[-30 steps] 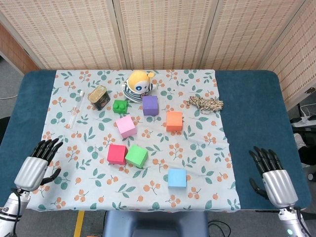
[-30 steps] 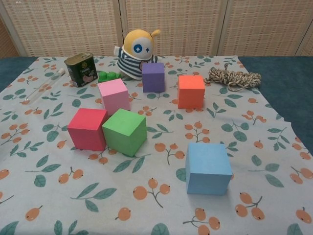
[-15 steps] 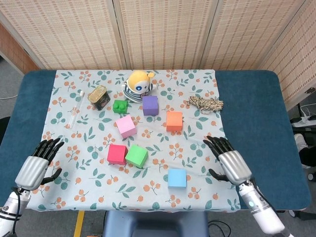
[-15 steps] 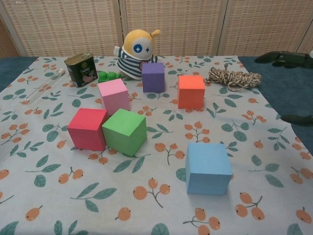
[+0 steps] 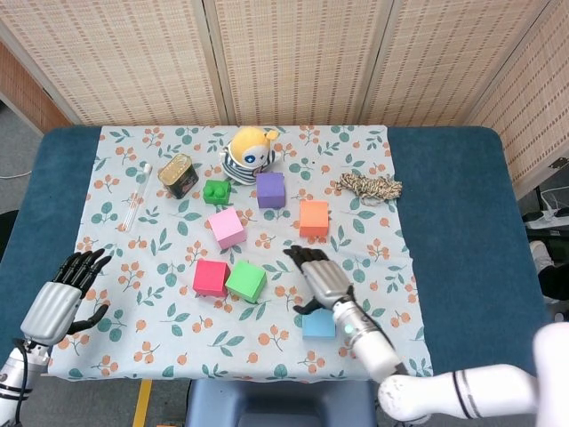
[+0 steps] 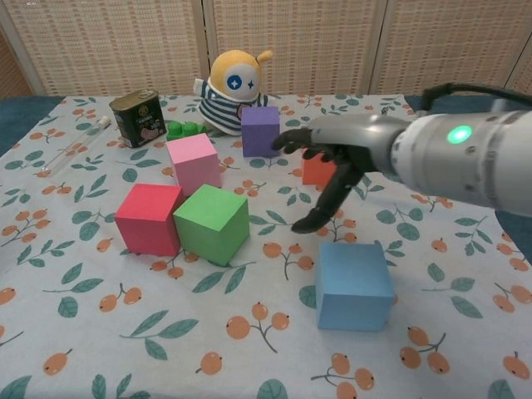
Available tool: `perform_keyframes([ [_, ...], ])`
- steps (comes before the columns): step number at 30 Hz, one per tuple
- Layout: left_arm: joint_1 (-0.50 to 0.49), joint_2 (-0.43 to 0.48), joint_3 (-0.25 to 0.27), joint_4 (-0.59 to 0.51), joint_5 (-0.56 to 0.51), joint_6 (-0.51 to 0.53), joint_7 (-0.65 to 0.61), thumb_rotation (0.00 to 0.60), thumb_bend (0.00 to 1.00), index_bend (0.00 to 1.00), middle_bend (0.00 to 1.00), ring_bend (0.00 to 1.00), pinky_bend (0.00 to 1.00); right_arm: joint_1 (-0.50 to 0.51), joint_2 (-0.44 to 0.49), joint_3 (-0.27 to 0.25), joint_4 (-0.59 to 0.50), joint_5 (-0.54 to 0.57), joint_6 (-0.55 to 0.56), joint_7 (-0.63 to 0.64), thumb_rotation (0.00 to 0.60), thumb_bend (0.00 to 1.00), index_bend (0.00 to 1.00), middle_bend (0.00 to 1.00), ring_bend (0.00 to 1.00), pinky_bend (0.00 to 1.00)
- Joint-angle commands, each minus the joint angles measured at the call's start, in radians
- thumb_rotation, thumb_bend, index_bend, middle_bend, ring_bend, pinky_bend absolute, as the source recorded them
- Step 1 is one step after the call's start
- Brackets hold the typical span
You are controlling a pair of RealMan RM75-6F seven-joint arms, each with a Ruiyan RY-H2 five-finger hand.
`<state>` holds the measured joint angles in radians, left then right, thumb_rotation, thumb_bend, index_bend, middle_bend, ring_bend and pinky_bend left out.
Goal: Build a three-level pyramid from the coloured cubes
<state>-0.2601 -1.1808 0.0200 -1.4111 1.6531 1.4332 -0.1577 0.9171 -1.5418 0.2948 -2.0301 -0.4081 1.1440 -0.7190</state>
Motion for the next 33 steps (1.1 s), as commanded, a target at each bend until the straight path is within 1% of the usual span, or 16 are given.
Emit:
perform_keyframes([
  [1, 0.001, 0.002, 0.002, 0.001, 0.004, 0.002, -0.003, 0.6, 0.35, 0.0, 0.0, 0.0, 0.07, 0.142, -0.151, 0.073, 0.038, 0.151, 0.106, -0.115, 0.6, 0.08, 0.0, 0.0, 0.0, 0.0],
  [4, 0.0, 0.003, 0.005, -0.001, 0.009, 0.001, -0.006, 0.6, 0.35, 0.0, 0.0, 0.0, 0.07, 0.2, -0.223, 0.096, 0.096, 0.196, 0.165, -0.154, 0.6, 0.08, 0.0, 0.0, 0.0, 0.0],
  [8, -0.001, 0.003, 0.008, -0.002, 0.012, -0.001, -0.008, 0.6, 0.35, 0.0, 0.0, 0.0, 0.07, 0.256, -0.309, 0.117, 0.188, 0.206, 0.232, -0.187, 0.6, 0.08, 0.0, 0.0, 0.0, 0.0],
  [11, 0.0, 0.005, 0.009, -0.001, 0.014, 0.001, -0.013, 0.6, 0.35, 0.0, 0.0, 0.0, 0.07, 0.264, -0.331, 0.129, 0.215, 0.207, 0.254, -0.191, 0.6, 0.08, 0.0, 0.0, 0.0, 0.0],
  [15, -0.002, 0.006, 0.01, 0.0, 0.012, -0.005, -0.018, 0.6, 0.35, 0.0, 0.0, 0.0, 0.07, 0.261, -0.34, 0.143, 0.244, 0.229, 0.258, -0.196, 0.6, 0.07, 0.0, 0.0, 0.0, 0.0],
  [19, -0.004, 0.007, 0.011, 0.0, 0.013, -0.008, -0.02, 0.6, 0.35, 0.0, 0.0, 0.0, 0.07, 0.265, -0.369, 0.157, 0.297, 0.26, 0.24, -0.198, 0.6, 0.08, 0.02, 0.0, 0.0, 0.0],
  [22, -0.003, 0.007, 0.012, 0.0, 0.014, -0.006, -0.021, 0.6, 0.35, 0.0, 0.0, 0.0, 0.07, 0.272, -0.388, 0.178, 0.34, 0.267, 0.232, -0.197, 0.6, 0.07, 0.02, 0.0, 0.0, 0.0],
  [25, -0.003, 0.007, 0.012, 0.0, 0.014, -0.006, -0.021, 0.6, 0.35, 0.0, 0.0, 0.0, 0.07, 0.274, -0.395, 0.181, 0.352, 0.269, 0.229, -0.197, 0.6, 0.07, 0.03, 0.0, 0.0, 0.0],
  [27, -0.003, 0.008, 0.011, 0.0, 0.013, -0.007, -0.022, 0.6, 0.35, 0.0, 0.0, 0.0, 0.07, 0.275, -0.405, 0.186, 0.369, 0.275, 0.224, -0.193, 0.6, 0.07, 0.04, 0.0, 0.0, 0.0],
  [33, -0.003, 0.011, 0.011, -0.001, 0.012, -0.005, -0.026, 0.6, 0.35, 0.0, 0.0, 0.0, 0.07, 0.28, -0.458, 0.197, 0.46, 0.265, 0.197, -0.177, 0.6, 0.07, 0.13, 0.0, 0.0, 0.0],
])
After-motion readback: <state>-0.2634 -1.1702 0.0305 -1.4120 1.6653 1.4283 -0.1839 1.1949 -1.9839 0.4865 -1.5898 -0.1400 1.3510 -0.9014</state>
